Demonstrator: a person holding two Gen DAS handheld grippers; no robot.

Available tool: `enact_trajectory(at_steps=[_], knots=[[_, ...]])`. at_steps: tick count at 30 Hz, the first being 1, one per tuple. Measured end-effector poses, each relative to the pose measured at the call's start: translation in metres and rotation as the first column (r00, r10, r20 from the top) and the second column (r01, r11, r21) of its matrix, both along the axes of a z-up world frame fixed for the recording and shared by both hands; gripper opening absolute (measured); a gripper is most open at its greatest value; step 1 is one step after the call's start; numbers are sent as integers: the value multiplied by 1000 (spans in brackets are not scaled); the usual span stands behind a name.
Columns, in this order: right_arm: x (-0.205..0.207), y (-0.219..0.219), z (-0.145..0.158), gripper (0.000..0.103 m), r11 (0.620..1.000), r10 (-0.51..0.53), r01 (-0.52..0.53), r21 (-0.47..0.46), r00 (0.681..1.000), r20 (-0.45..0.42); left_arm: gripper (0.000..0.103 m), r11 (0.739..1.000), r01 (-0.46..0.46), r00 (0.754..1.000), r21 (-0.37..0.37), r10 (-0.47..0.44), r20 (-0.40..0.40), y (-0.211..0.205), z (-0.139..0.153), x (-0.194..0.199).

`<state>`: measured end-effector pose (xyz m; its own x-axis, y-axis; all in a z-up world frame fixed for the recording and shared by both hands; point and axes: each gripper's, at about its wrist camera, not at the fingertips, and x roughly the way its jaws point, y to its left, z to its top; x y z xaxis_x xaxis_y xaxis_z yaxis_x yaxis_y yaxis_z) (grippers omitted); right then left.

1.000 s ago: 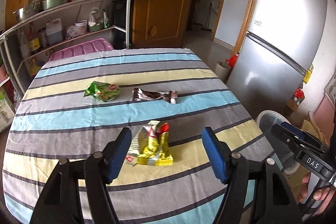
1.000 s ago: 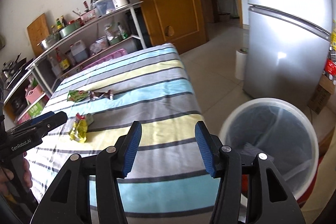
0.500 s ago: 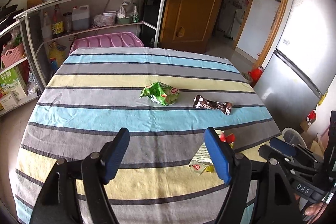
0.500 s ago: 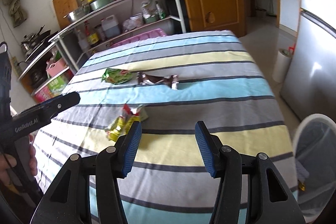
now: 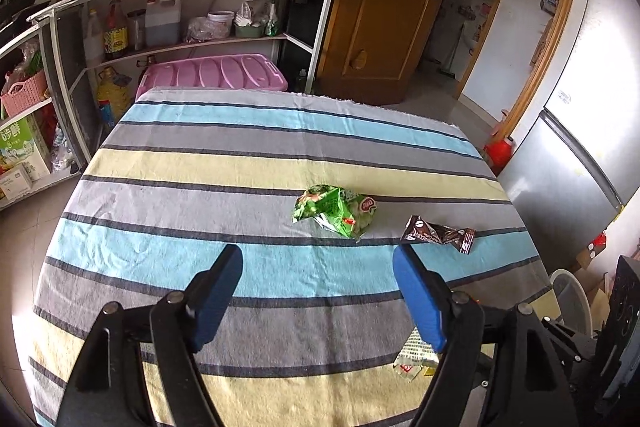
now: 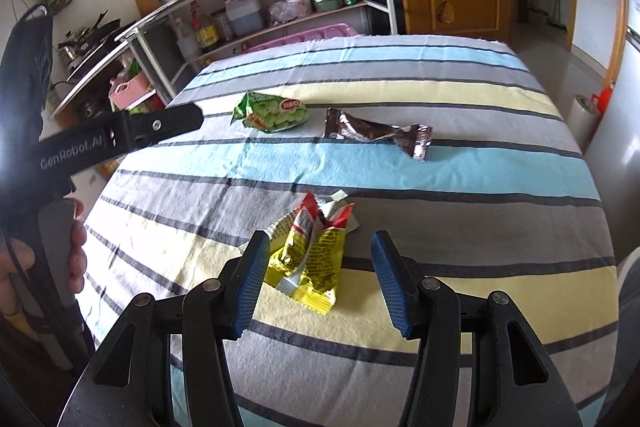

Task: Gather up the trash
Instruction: 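Grasp the yellow wrappers with the right tool while the left tool grasps the green chip bag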

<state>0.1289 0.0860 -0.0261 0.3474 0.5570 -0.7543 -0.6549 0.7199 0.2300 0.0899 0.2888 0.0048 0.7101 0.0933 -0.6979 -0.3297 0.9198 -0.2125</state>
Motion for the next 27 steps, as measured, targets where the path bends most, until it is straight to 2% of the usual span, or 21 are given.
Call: enact_trajectory(at_steps=[6, 10, 18, 27], knots=[[4, 5, -7, 52, 1000, 7, -6, 17, 999, -35, 79, 1000, 9, 1000, -1, -9, -12, 3, -3, 17], [10, 4, -8, 36, 1000, 6, -4, 28, 999, -45, 80, 1000, -1, 1000, -14, 0, -23, 7, -5, 26], [13, -3, -7, 22, 999, -6, 7, 41, 999, -31, 80, 1000, 9, 999, -8, -10, -41, 9, -11, 40], [15, -12, -4, 22, 998, -21, 22, 59, 1000, -21, 80, 1000, -19, 997, 19, 20, -69, 12, -24, 64]])
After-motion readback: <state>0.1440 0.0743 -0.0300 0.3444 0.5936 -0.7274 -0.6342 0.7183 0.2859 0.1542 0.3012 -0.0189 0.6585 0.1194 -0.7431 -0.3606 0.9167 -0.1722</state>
